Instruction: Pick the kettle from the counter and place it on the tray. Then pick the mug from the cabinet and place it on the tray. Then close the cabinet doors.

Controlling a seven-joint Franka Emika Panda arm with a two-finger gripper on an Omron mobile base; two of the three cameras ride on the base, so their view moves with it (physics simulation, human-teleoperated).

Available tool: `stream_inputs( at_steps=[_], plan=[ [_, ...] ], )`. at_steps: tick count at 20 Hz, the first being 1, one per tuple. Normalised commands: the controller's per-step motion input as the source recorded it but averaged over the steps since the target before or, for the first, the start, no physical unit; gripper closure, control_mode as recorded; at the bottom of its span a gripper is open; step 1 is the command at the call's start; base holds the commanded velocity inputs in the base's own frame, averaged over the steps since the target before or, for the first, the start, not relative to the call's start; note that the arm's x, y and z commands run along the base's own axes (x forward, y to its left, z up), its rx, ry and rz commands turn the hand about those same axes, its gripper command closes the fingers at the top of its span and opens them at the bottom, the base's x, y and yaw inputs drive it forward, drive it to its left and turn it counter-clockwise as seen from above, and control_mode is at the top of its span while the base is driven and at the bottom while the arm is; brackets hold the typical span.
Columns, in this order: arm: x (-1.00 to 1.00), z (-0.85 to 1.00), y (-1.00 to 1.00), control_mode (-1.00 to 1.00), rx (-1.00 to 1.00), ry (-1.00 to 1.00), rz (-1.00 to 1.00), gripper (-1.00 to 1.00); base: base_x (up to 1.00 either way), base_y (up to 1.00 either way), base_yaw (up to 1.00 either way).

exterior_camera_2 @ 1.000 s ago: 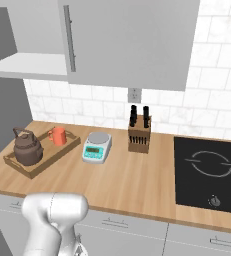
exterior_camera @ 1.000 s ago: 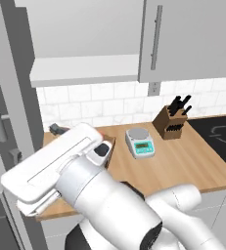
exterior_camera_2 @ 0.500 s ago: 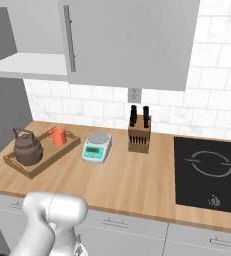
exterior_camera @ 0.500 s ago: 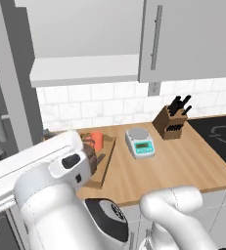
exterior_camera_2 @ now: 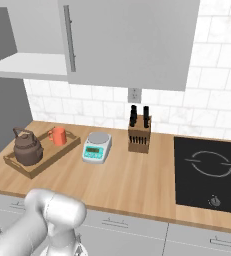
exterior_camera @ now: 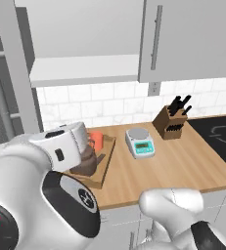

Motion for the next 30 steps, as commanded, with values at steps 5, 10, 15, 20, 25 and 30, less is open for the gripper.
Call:
stream_inputs(
  at_steps=[5, 10, 15, 20, 25, 30],
  plan=[
    [0.23, 0.00, -0.62, -1.00, -0.03, 0.25, -0.30, -1.00, 0.00, 0.00, 0.00],
    [0.14, 0.00, -0.80, -1.00, 0.00, 0.09, -0.20, -1.00, 0.00, 0.00, 0.00],
    [0.18, -0.01, -0.88, -1.00, 0.00, -0.01, -0.08, -1.00, 0.00, 0.00, 0.00],
    [0.33, -0.02, -0.86, -1.00, 0.04, -0.11, -0.01, -1.00, 0.00, 0.00, 0.00],
    [0.46, -0.05, -0.72, -1.00, 0.09, -0.23, 0.00, -1.00, 0.00, 0.00, 0.00],
    [0.63, 0.00, -0.43, -1.00, 0.07, -0.21, 0.00, -1.00, 0.00, 0.00, 0.00]
  ],
)
